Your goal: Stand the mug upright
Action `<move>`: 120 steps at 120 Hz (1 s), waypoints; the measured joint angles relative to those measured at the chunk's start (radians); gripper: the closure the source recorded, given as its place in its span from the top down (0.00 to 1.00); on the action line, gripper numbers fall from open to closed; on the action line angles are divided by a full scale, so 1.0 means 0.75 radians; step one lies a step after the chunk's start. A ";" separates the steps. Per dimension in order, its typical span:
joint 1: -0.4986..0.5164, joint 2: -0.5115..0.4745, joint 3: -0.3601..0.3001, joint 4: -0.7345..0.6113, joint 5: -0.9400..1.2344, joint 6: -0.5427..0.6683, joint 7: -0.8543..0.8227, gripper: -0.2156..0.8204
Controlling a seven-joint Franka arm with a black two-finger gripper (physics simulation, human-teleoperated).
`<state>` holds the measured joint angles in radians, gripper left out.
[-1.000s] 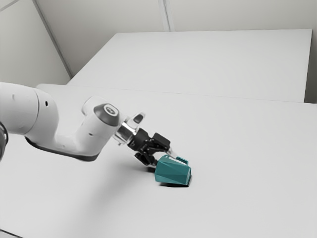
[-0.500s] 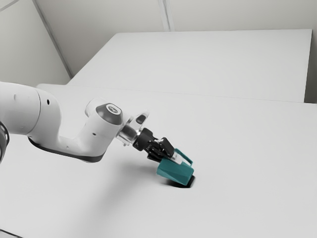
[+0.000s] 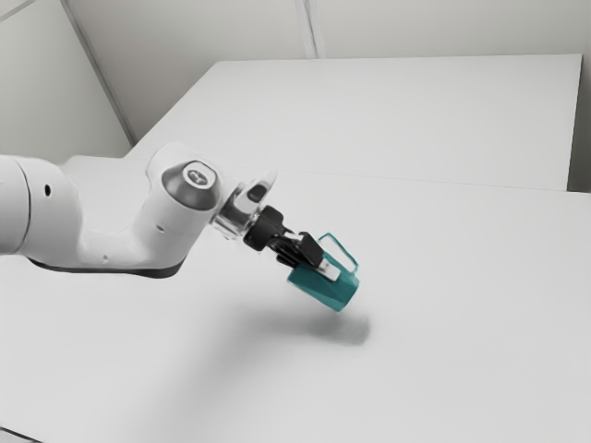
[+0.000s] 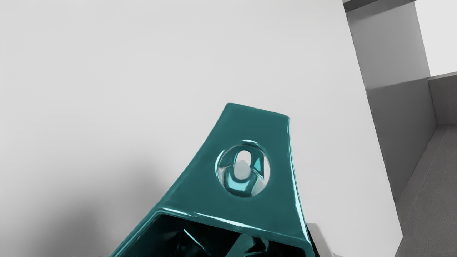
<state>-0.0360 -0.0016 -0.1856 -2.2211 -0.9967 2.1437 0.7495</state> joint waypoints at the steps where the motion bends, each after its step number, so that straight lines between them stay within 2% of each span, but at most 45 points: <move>1: -0.004 -0.003 0.002 0.007 0.024 0.000 -0.005 0.07; 24: -0.074 -0.042 0.062 0.191 0.613 -0.067 -0.186 0.07; 35: -0.090 -0.049 0.121 0.231 0.824 -0.114 -0.281 0.07; 59: 0.032 -0.024 0.212 0.368 1.165 -0.199 -0.455 0.07; 71: 0.109 0.048 0.236 0.470 1.254 -0.224 -0.511 0.07; 82: 0.146 0.078 0.243 0.483 1.291 -0.229 -0.553 0.07; 108: -0.007 0.078 0.244 0.368 1.320 -0.177 -0.636 0.07; 120: -0.025 0.083 0.244 0.302 1.323 -0.131 -0.666 0.07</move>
<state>-0.0548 0.0607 -0.0026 -1.9945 -0.0048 2.0457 0.2502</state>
